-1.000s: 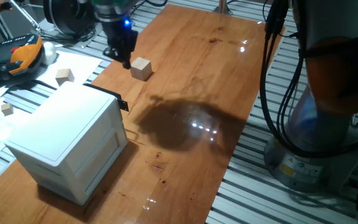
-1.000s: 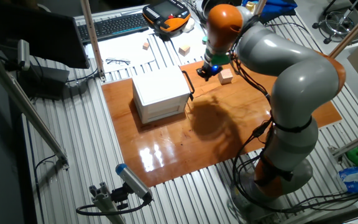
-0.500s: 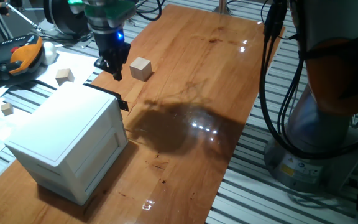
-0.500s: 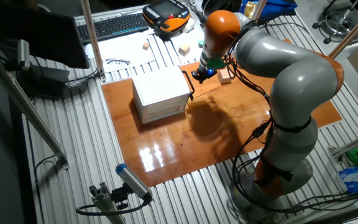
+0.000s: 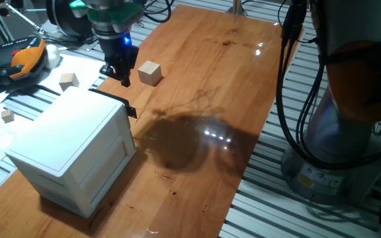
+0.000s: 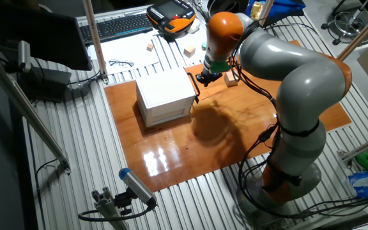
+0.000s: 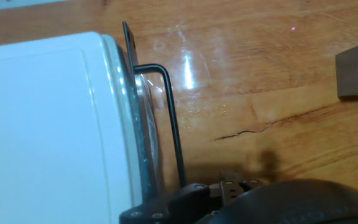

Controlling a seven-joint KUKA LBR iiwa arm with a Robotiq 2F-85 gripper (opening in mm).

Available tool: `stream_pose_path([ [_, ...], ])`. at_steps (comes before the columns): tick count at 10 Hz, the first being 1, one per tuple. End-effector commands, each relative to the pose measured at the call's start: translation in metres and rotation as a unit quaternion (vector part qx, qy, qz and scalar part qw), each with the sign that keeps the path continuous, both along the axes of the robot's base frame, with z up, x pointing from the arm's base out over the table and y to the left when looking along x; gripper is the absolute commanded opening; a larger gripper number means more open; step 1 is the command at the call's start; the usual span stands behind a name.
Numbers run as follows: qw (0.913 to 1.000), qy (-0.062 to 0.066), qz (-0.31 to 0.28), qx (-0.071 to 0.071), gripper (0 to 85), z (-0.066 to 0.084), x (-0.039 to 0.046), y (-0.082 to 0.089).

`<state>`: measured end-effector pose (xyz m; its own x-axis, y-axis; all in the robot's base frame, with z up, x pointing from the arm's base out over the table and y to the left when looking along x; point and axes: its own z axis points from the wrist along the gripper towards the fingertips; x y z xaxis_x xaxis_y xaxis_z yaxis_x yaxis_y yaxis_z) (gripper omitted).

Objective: Put things in the drawer

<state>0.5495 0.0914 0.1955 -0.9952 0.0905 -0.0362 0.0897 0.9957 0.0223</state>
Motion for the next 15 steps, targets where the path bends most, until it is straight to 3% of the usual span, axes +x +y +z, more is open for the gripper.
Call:
stream_pose_path([
  [1, 1.0, 0.0, 0.0, 0.004, 0.0, 0.001, 0.0009, -0.001],
  [4, 0.9999, 0.006, 0.009, 0.001, 0.0, 0.001, 0.0036, -0.003],
  [5, 0.9998, 0.005, 0.006, -0.017, 0.0, 0.001, 0.0036, -0.003],
  [6, 0.9991, 0.014, 0.012, -0.037, 0.0, 0.001, 0.0036, -0.003],
  [7, 0.999, 0.018, 0.029, -0.03, 0.0, 0.001, 0.0036, -0.003],
  [8, 0.9988, 0.018, 0.044, -0.011, 0.0, 0.001, 0.0036, -0.003],
  [10, 0.9982, 0.013, 0.059, -0.001, 0.0, 0.001, 0.0036, -0.003],
  [11, 0.9981, 0.01, 0.059, 0.015, 0.0, 0.001, 0.0036, -0.003],
  [12, 0.9981, 0.01, 0.057, 0.019, 0.0, 0.001, 0.0036, -0.003],
  [14, 0.9985, 0.012, 0.052, 0.013, 0.0, 0.0, 0.0005, 0.005],
  [15, 0.9987, 0.006, 0.049, 0.017, 0.0, -0.002, -0.0005, 0.012],
])
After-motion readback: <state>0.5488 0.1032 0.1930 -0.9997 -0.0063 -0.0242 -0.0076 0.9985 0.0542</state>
